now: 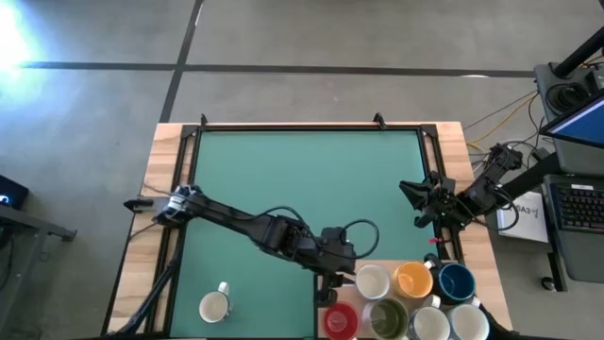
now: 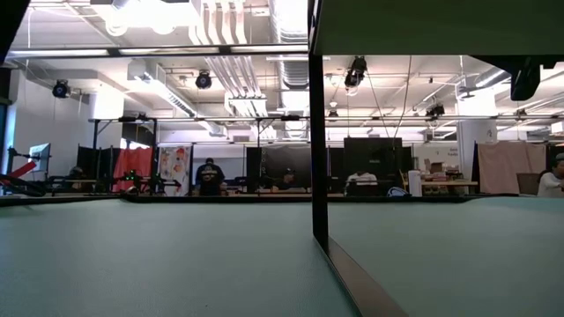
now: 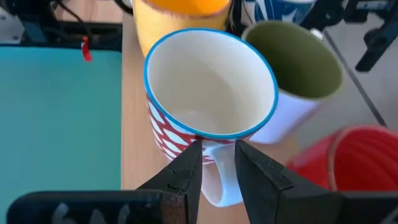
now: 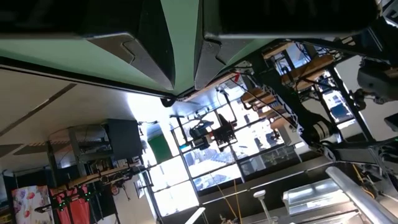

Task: Place coffee mugs
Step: Put the red patterned mug on the shelf

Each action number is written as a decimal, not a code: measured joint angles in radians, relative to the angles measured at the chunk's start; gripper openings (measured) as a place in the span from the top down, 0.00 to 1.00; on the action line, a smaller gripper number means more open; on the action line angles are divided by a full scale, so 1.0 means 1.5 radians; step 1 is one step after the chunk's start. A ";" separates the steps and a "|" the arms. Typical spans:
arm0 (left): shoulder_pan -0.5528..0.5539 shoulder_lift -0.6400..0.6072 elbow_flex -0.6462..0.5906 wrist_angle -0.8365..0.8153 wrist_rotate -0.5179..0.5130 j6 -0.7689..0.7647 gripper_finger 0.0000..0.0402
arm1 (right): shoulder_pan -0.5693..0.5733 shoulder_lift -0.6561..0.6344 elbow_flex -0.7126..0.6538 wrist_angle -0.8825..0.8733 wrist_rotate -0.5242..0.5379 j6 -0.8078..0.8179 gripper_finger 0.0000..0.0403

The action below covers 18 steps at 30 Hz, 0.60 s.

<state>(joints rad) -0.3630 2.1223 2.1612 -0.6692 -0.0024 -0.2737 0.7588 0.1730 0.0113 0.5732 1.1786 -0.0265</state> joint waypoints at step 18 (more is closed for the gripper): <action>0.017 0.009 0.002 0.042 -0.010 0.002 0.81 | 0.000 0.000 0.000 0.000 0.000 0.000 0.88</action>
<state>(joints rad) -0.3382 2.1364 2.1635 -0.6056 -0.0177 -0.2714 0.7587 0.1730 0.0113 0.5732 1.1786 -0.0265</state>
